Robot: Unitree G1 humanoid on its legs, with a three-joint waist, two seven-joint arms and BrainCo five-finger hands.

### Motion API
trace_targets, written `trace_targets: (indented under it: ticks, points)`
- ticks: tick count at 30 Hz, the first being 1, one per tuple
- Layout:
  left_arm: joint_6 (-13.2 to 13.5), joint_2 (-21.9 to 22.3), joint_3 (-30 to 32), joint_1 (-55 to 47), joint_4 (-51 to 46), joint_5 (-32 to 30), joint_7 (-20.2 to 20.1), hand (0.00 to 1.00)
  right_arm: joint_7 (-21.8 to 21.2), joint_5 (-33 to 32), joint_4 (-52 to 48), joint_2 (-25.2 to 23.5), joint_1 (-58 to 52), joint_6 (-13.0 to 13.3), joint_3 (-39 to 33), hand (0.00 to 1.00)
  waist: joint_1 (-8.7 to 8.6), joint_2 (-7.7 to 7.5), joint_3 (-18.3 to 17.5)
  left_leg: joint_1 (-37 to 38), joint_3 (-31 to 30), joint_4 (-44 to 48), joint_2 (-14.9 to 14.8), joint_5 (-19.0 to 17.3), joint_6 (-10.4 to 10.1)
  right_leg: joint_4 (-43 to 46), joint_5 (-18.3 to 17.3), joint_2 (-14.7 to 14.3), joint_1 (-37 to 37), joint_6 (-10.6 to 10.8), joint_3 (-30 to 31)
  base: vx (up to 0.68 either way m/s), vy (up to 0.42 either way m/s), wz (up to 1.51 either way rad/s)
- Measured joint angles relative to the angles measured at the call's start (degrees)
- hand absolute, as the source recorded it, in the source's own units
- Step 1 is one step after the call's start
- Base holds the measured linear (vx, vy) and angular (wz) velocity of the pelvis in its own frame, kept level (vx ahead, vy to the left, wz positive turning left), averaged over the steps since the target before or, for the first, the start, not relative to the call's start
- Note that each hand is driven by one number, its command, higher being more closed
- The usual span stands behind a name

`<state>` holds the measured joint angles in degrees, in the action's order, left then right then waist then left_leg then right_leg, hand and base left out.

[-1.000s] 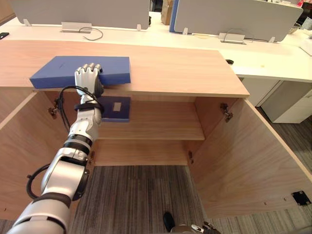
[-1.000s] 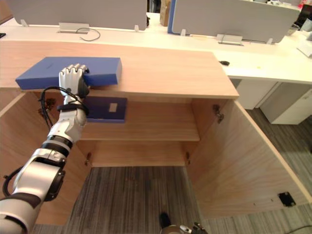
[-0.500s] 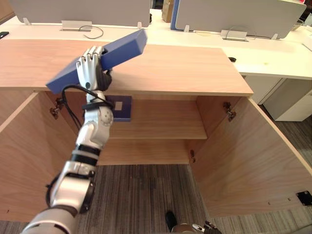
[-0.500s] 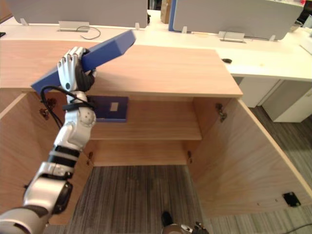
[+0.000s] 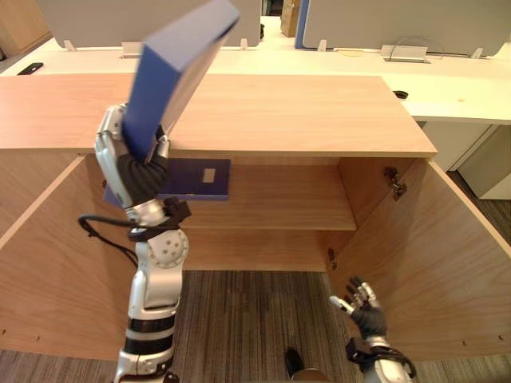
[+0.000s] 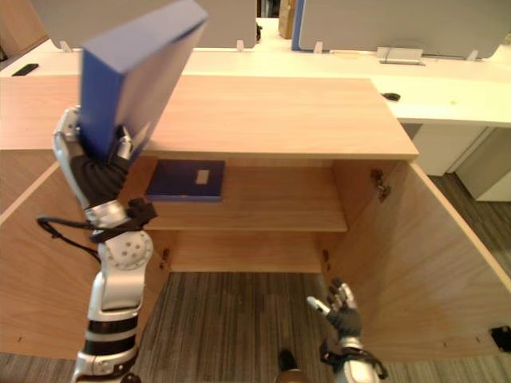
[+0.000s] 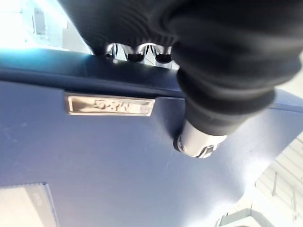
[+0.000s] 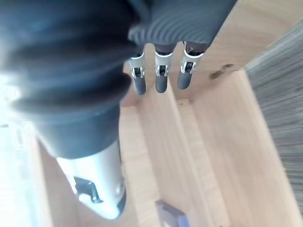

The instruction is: Walk over to the cabinet, pick up the folder, carry it to the office cabinet, place the folder inside the office cabinet, then close the office cabinet door

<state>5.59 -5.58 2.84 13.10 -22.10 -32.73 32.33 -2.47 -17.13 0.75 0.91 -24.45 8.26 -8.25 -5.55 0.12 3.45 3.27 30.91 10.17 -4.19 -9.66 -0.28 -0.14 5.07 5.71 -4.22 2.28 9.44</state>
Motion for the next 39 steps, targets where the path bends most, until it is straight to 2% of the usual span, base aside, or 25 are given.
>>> trace_targets:
  ticks: [2, 3, 7, 8, 10, 13, 16, 18, 21, 22, 26, 33, 39]
  points:
    - [3.9, 0.1, 0.6, -2.5, -1.6, 7.8, -2.6, 1.0, -1.7, -4.7, -5.4, 0.0, -1.5, 1.1, -2.3, 0.0, 0.04, 0.47, -0.3, 0.0, 0.0, 0.0, 0.0, 0.1, 0.0, 0.0, 0.2, 0.0, 0.0, 0.4, 0.0, 0.0, 0.0, 0.0]
    - [4.9, 0.1, 0.7, -3.0, -1.7, 10.3, -3.4, 1.0, -2.4, -6.0, -6.6, -0.1, -1.8, 1.5, -2.9, 0.0, 0.05, 0.6, -0.4, 0.0, 0.0, 0.0, 0.0, 0.2, 0.0, 0.0, 0.3, 0.0, 0.0, 0.5, 0.0, 0.0, 0.0, 0.0]
    - [9.9, -0.1, 1.8, -6.2, -1.7, 29.4, -9.8, 1.0, -6.0, -15.3, -14.1, 0.0, -1.9, 3.2, -6.9, 0.0, 0.2, 0.81, -0.5, -0.2, 0.1, -0.1, 0.1, 0.3, -0.3, 0.0, 0.4, 0.0, -0.3, 0.9, 0.1, -0.04, -0.022, -0.05]
    - [10.3, -0.3, 2.1, -6.6, -1.6, 33.4, -11.5, 1.0, -6.6, -16.8, -15.1, 0.1, -1.8, 3.3, -7.5, 0.0, 0.21, 0.81, -0.5, -0.3, 0.1, -0.1, 0.1, 0.3, -0.3, 0.0, 0.4, 0.0, -0.4, 1.0, 0.2, -0.04, -0.028, -0.07]
    - [11.5, -1.7, 2.8, -7.9, -1.2, 45.7, -17.2, 1.0, -8.5, -20.9, -18.7, 1.0, -0.2, 4.3, -9.0, 0.0, 0.27, 0.83, -0.5, -0.3, 0.0, 0.0, 0.1, 0.2, -0.7, 0.0, 0.2, 0.0, -0.4, 1.6, 0.2, -0.02, -0.03, -0.07]
    - [12.6, -3.4, 2.7, -7.9, 0.6, 55.1, -22.9, 1.0, -11.4, -24.6, -23.3, 5.0, 2.5, 4.4, -9.1, 0.0, 0.39, 1.22, -0.8, -0.4, -0.4, 0.1, 0.0, 0.3, -0.8, 0.1, 0.2, -0.2, -0.5, 1.7, 0.2, 0.0, -0.01, -0.01]
    - [13.0, -4.2, 2.4, -7.7, 2.9, 60.6, -26.6, 1.0, -14.5, -26.0, -26.3, 9.4, 5.9, 4.6, -8.0, 0.0, 0.4, 1.7, -1.1, -0.5, -0.5, 0.4, -0.1, 0.4, -0.6, 0.1, 0.2, -0.3, -0.6, 1.7, 0.2, 0.03, -0.007, 0.01]
    - [13.0, -4.4, 1.9, -7.4, 3.9, 62.4, -27.6, 1.0, -15.3, -26.6, -26.4, 10.9, 8.2, 4.7, -7.3, 0.0, 0.49, 1.66, -1.2, -0.9, -0.8, 0.8, -0.2, 0.4, -0.6, 0.1, 0.2, -0.3, -0.7, 1.8, 0.2, 0.03, -0.004, 0.06]
    - [13.0, -6.0, -0.2, -6.3, 6.4, 64.9, -29.1, 1.0, -15.3, -26.4, -26.3, 15.6, 13.2, 4.7, -3.8, 0.0, 0.78, 1.58, -1.3, -1.3, -1.3, 1.3, -0.2, 0.3, -0.6, 0.1, 0.4, -0.2, -0.7, 2.0, 0.0, 0.01, -0.004, 0.07]
    - [13.0, -6.9, -1.4, -5.4, 7.7, 65.5, -30.1, 1.0, -15.3, -25.4, -26.1, 18.5, 15.9, 4.7, -2.2, 0.0, 1.12, 1.58, -1.3, -1.4, -1.5, 1.5, -0.3, 0.3, -0.6, 0.1, 0.5, -0.2, -0.7, 2.2, 0.0, 0.0, -0.003, 0.04]
    - [12.9, -8.8, -4.2, -3.0, 9.3, 66.8, -31.8, 1.0, -14.6, -20.0, -23.1, 24.9, 24.0, 4.8, 2.2, 0.0, 1.61, 1.52, -1.6, -2.2, -2.1, 2.3, -0.3, 0.2, -0.4, 0.1, 0.8, 0.1, -0.7, 2.5, -0.2, -0.01, 0.002, 0.08]
    - [12.9, -11.6, -9.3, 0.0, 12.1, 67.3, -34.3, 1.0, -13.1, -15.9, -18.5, 30.5, 32.7, 4.7, 8.4, 0.0, 2.13, 1.42, -2.8, -2.8, -3.1, 2.5, -0.1, 0.2, -0.2, 0.1, 1.0, 0.5, -0.5, 2.8, -1.3, -0.01, -0.001, 0.08]
    - [12.8, -12.7, -10.9, 1.8, 14.5, 69.0, -34.6, 1.0, -11.5, -15.5, -14.5, 32.7, 37.9, 4.6, 11.4, 0.0, 2.26, 1.39, -3.4, -3.2, -3.6, 2.5, -0.1, 0.5, 0.0, 0.1, 1.1, 0.6, -0.6, 2.9, -1.9, 0.01, -0.002, 0.04]
